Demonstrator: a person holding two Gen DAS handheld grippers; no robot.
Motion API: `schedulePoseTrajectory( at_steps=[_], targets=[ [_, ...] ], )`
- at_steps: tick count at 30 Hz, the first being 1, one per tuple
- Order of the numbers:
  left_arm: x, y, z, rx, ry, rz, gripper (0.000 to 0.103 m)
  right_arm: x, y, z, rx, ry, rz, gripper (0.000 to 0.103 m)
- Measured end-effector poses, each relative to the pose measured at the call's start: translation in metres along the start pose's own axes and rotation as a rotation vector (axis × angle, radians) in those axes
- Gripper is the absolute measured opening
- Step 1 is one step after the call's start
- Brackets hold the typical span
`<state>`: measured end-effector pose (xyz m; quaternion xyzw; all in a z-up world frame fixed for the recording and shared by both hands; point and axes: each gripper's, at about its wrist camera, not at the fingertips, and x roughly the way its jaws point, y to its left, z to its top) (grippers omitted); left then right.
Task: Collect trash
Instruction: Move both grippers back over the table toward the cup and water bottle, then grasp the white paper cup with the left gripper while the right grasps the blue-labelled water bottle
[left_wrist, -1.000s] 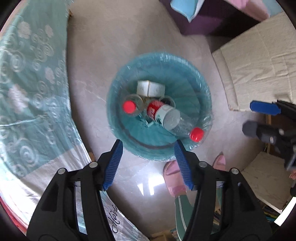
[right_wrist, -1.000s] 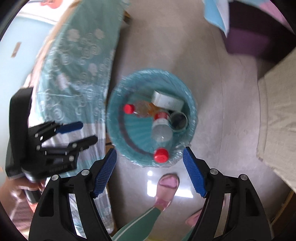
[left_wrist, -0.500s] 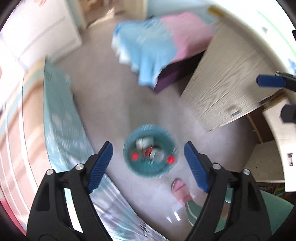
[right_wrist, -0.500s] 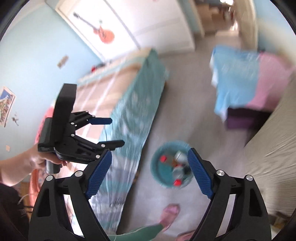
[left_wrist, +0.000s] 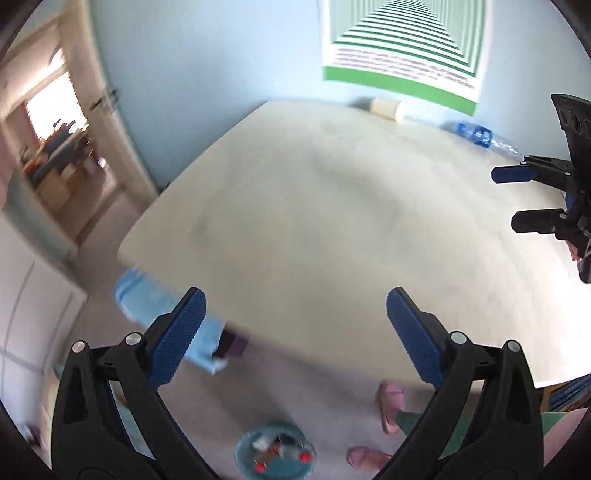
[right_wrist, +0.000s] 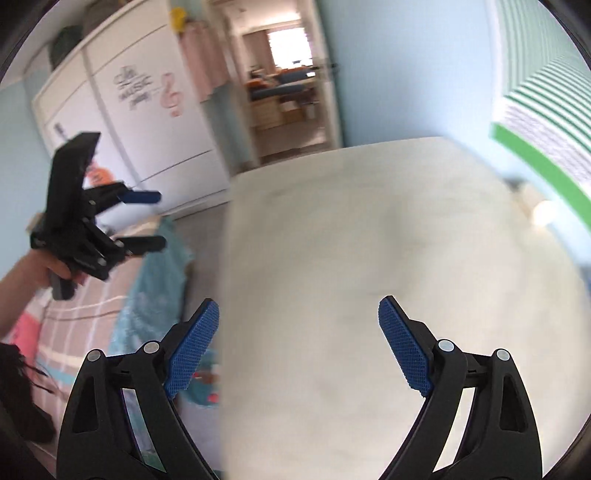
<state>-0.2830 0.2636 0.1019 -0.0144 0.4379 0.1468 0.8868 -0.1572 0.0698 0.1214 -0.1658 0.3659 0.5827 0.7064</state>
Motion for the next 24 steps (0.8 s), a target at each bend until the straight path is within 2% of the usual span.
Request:
schedulePoseTrajectory(
  at_steps=[3,5,7,10,13,18,21,24],
  targets=[
    [0.035,-0.036,0.061,0.111,-0.011,-0.009,0.096,-0.027,-0.071,-0.006,0.050,-0.012,-0.120,0.088],
    [0.061,-0.064,0.102,0.164,-0.021,-0.041,0.096,-0.044,-0.112,-0.012,0.097,-0.016,-0.180,0.088],
    [0.081,-0.087,0.128,0.203,-0.038,-0.075,0.096,-0.062,-0.154,-0.022,0.131,-0.022,-0.249,0.088],
    [0.115,-0.129,0.171,0.295,-0.058,-0.118,0.096,-0.087,-0.197,-0.039,0.157,-0.022,-0.337,0.088],
    [0.136,-0.160,0.199,0.394,-0.078,-0.165,0.096,-0.104,-0.238,-0.051,0.181,-0.017,-0.407,0.088],
    [0.198,-0.195,0.249,0.654,-0.136,-0.163,0.096,-0.111,-0.280,-0.064,0.156,0.007,-0.537,0.088],
    [0.227,-0.202,0.269,0.791,-0.193,-0.181,0.096,-0.103,-0.310,-0.061,0.135,0.010,-0.615,0.088],
    [0.265,-0.210,0.284,0.939,-0.264,-0.137,0.096,-0.089,-0.341,-0.063,0.115,0.025,-0.692,0.088]
  ],
)
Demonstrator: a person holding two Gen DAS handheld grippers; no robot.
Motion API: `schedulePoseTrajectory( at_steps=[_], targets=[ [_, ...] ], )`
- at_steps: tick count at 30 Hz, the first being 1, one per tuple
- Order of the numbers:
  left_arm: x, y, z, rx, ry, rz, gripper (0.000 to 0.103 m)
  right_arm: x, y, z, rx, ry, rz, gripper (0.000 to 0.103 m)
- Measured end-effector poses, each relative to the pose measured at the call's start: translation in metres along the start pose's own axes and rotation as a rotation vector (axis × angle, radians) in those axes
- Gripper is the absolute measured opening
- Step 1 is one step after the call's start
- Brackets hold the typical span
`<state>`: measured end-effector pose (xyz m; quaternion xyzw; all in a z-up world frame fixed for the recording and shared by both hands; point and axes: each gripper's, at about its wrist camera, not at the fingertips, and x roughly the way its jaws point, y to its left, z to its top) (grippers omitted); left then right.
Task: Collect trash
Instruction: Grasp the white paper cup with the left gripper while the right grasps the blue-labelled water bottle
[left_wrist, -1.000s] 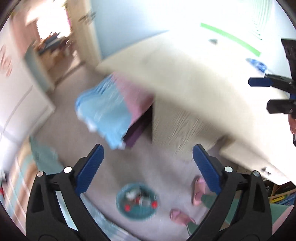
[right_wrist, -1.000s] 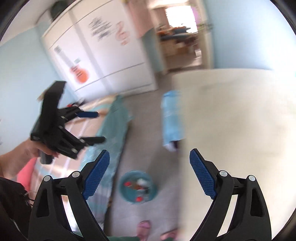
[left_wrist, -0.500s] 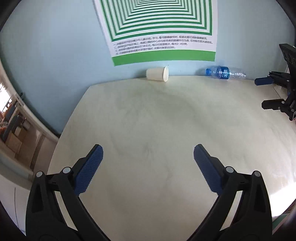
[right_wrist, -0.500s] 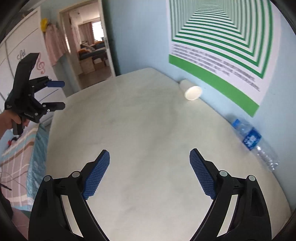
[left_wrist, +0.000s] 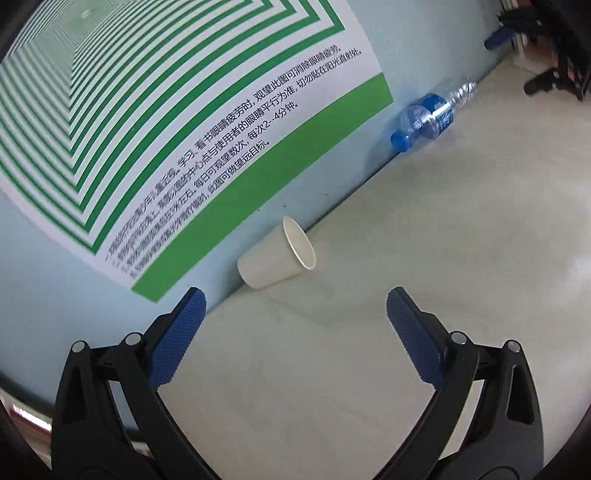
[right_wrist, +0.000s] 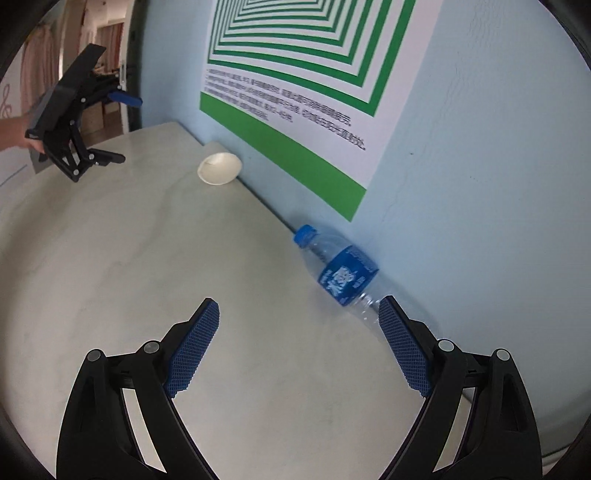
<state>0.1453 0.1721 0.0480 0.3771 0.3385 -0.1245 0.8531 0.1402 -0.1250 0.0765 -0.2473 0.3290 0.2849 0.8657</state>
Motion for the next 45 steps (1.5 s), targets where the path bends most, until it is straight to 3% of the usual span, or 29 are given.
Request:
schedulePoseTrajectory(
  at_steps=[3,9,16,26,34,41,45],
  targets=[
    [0.040,0.006,-0.001,0.103,-0.017,0.016,0.096,0.031,-0.009,0.000,-0.052,0.018,-0.078,0.088],
    [0.086,0.014,-0.003,0.201,-0.103,0.009,0.096,0.086,-0.015,0.001,-0.165,0.085,-0.167,0.087],
    [0.123,0.027,-0.010,0.222,-0.130,-0.036,0.096,0.128,-0.023,0.005,-0.208,0.135,-0.182,0.086],
    [0.162,0.025,-0.011,0.261,-0.101,-0.178,0.096,0.165,-0.025,0.004,-0.272,0.192,-0.187,0.080],
    [0.161,0.020,0.009,0.231,-0.145,-0.259,0.084,0.169,-0.032,0.008,-0.204,0.165,-0.144,0.072],
    [0.135,-0.008,0.035,0.239,-0.185,-0.324,0.063,0.154,-0.022,0.006,-0.199,0.156,-0.058,0.067],
    [0.128,-0.016,0.047,0.243,-0.193,-0.350,0.063,0.150,-0.019,0.003,-0.207,0.157,-0.041,0.068]
  ],
)
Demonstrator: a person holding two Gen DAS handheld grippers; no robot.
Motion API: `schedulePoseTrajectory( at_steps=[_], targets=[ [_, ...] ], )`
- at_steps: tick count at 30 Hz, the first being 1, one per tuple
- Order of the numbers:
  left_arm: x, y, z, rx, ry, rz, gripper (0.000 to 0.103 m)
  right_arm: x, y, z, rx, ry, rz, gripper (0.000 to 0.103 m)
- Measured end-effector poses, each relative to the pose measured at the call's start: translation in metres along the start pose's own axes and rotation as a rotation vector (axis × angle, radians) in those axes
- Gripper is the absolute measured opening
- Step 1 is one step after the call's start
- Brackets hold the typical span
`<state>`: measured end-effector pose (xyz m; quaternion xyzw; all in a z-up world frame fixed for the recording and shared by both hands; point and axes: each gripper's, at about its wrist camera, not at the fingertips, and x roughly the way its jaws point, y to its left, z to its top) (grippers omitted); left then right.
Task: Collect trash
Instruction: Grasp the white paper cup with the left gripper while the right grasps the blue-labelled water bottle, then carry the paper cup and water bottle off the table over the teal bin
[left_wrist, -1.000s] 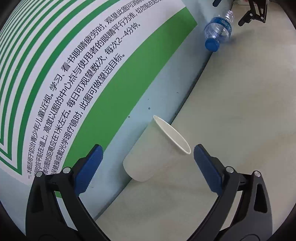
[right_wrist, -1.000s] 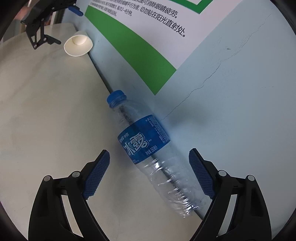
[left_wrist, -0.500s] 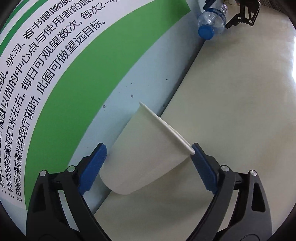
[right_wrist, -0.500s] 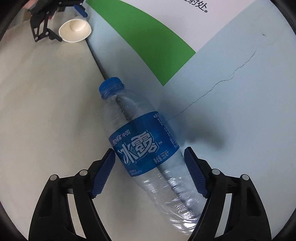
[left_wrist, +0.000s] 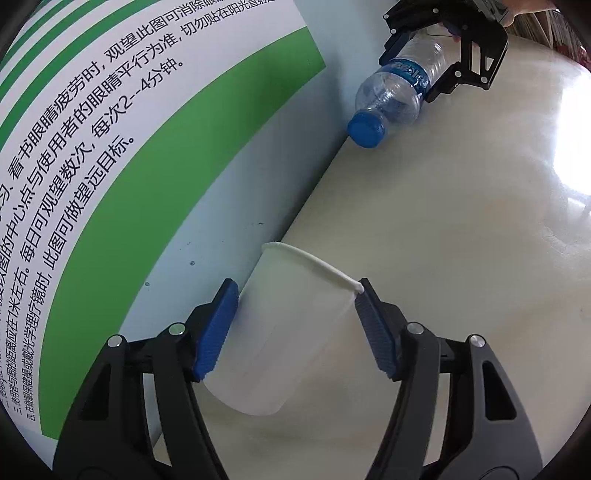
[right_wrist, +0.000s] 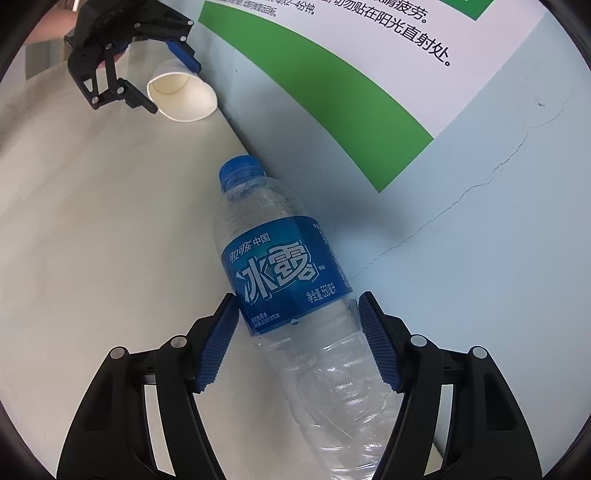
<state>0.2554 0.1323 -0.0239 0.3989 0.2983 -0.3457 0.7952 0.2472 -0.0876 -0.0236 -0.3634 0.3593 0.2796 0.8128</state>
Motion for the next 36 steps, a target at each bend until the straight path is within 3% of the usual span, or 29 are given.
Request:
schedulePoseTrajectory(
  at_steps=[5,7,14,21,24,25,36],
  targets=[
    [0.008,-0.005,0.014,-0.017,-0.001,0.002,0.056,0.009,0.001,0.006,-0.009,0.014,0.000,0.070],
    [0.004,-0.009,0.021,-0.028,-0.003,0.010,0.051,0.014,0.000,0.007,-0.012,0.021,-0.003,0.066],
    [-0.018,-0.004,0.030,-0.070,0.001,0.044,0.032,0.001,-0.009,0.005,0.095,0.017,0.036,0.063],
    [-0.049,0.015,0.021,-0.143,0.006,0.064,0.030,-0.025,-0.012,0.002,0.157,-0.009,0.067,0.063],
    [-0.075,0.021,0.016,-0.173,-0.009,0.082,0.030,-0.054,-0.009,0.000,0.193,-0.042,0.084,0.063],
    [-0.081,0.005,0.022,-0.176,-0.014,0.090,0.030,-0.062,-0.009,0.000,0.202,-0.055,0.086,0.063],
    [-0.196,-0.026,0.033,-0.263,-0.042,0.197,0.030,-0.164,0.019,0.018,0.193,-0.244,0.194,0.063]
  ],
)
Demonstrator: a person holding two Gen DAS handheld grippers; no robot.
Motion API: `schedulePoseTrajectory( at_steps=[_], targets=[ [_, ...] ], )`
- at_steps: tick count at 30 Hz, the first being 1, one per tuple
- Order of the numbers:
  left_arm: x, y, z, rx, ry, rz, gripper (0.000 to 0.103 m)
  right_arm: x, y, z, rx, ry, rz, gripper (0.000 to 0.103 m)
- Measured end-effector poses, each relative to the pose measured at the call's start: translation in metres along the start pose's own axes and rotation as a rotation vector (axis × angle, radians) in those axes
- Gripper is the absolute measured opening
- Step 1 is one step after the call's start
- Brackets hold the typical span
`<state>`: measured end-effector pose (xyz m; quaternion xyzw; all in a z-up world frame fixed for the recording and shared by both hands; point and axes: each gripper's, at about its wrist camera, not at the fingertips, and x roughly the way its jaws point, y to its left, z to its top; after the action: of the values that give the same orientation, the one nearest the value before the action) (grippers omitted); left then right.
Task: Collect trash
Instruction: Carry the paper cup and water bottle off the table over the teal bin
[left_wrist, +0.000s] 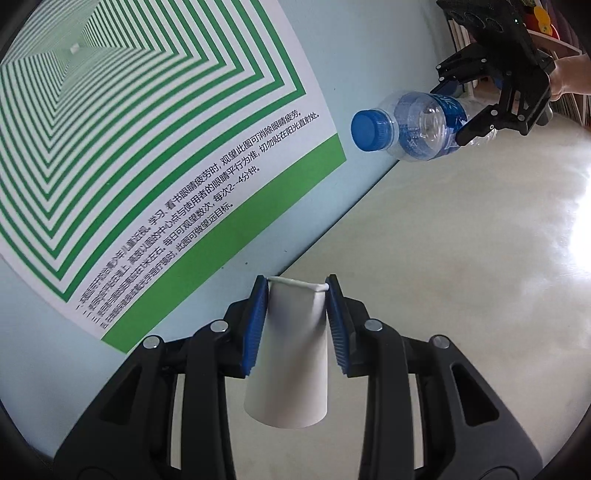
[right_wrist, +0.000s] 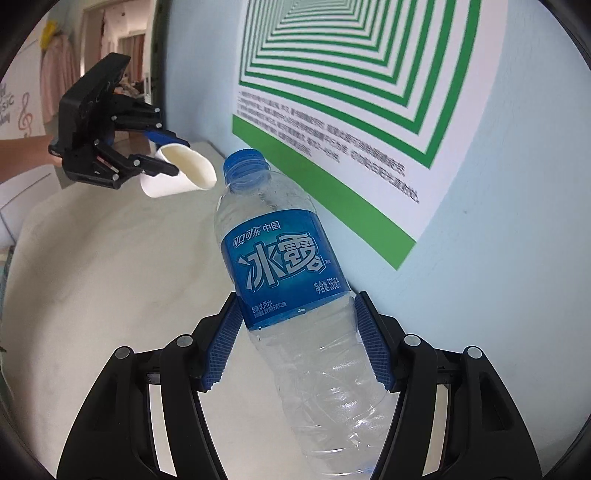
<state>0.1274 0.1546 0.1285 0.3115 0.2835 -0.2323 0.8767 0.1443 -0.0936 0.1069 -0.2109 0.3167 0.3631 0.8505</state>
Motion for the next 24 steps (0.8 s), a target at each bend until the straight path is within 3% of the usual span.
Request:
schedulePoseTrajectory(
  at_steps=[4,10,24],
  targets=[
    [-0.042,-0.024,-0.024,-0.068,0.048,0.048,0.030,-0.020,0.037,0.016,-0.060,-0.061,0.082,0.063],
    [-0.118,-0.064,-0.073,-0.173,0.148,0.184,0.030,-0.029,0.105,0.036,-0.181,-0.116,0.240,0.063],
    [-0.313,-0.147,-0.190,-0.421,0.344,0.486,0.030,-0.045,0.335,0.092,-0.486,-0.167,0.587,0.064]
  ],
)
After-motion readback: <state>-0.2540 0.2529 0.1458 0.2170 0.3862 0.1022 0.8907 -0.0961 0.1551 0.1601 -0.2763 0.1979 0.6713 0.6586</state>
